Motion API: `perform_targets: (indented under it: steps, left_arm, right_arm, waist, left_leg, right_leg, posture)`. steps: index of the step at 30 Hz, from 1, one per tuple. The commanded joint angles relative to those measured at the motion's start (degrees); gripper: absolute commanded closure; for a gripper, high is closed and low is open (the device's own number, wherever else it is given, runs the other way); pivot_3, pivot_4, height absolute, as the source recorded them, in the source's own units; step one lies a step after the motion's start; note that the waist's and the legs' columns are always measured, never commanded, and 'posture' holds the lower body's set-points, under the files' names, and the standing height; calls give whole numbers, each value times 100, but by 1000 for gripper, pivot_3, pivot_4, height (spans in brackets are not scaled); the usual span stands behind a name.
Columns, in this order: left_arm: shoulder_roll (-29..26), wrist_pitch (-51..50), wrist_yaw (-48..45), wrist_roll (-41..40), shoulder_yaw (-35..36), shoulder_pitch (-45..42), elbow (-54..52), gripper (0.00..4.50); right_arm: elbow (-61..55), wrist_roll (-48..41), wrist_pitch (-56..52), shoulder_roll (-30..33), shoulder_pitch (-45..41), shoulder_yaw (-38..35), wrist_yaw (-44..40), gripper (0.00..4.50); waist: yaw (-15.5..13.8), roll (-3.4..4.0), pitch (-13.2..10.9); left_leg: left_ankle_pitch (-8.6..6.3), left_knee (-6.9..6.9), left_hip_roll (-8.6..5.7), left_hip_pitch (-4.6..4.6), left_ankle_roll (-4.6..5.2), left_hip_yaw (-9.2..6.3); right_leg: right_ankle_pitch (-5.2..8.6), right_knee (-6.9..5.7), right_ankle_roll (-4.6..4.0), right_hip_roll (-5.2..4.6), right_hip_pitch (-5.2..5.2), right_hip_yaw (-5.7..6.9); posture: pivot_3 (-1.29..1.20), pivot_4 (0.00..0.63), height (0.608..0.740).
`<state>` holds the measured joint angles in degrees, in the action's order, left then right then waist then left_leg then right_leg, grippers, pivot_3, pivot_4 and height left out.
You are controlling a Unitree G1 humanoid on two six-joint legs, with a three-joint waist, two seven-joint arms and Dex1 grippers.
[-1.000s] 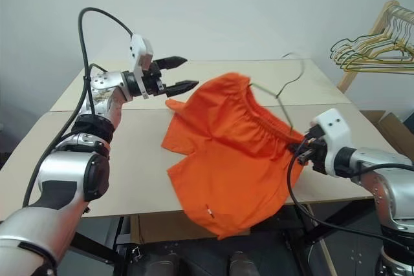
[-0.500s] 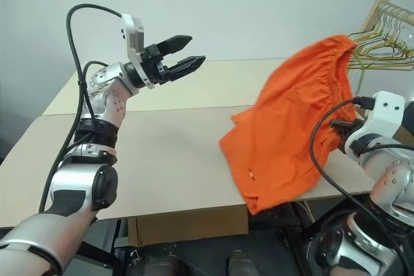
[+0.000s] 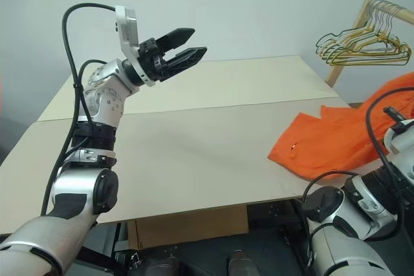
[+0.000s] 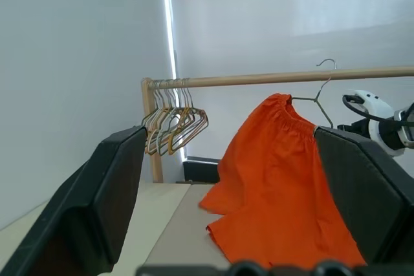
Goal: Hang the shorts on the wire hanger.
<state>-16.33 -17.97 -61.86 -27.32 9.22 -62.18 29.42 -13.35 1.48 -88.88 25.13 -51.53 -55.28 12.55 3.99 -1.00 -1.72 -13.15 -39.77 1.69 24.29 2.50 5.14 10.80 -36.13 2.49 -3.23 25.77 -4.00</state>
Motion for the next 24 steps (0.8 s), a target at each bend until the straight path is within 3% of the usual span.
perform_targets:
  steps: [1,5,14,24]
  left_arm:
    - [-62,-86,51,-172,70,-17,-282,44]
    - [-82,-112,60,-198,63,22,-341,44]
    - [-123,-116,53,-277,28,55,-359,44]
    - [-112,-66,18,-258,-3,50,-323,44]
  right_arm:
    - [87,176,337,206,-329,-193,195,4464]
    - [384,319,536,396,-658,-797,454,4464]
    - [787,372,882,854,-839,-995,628,4464]
    - [1784,334,1142,1781,-1152,-1257,855,4464]
  waist:
    - [11,11,3]
    - [3,34,3]
    - [19,72,2]
    - [15,93,-3]
  left_leg:
    - [0,1,0,-3,0,-3]
    - [0,3,-3,-12,0,-12]
    - [-2,14,-8,-59,2,-15]
    - [-2,26,-12,-63,3,-14]
  right_leg:
    - [0,2,1,0,-4,0]
    - [3,6,4,-2,-17,0]
    - [34,16,44,-6,-66,-1]
    - [49,22,25,-10,-65,-5]
  posture:
    - [-30,0,740]
    - [-25,0,740]
    - [-24,0,740]
    - [-24,0,740]
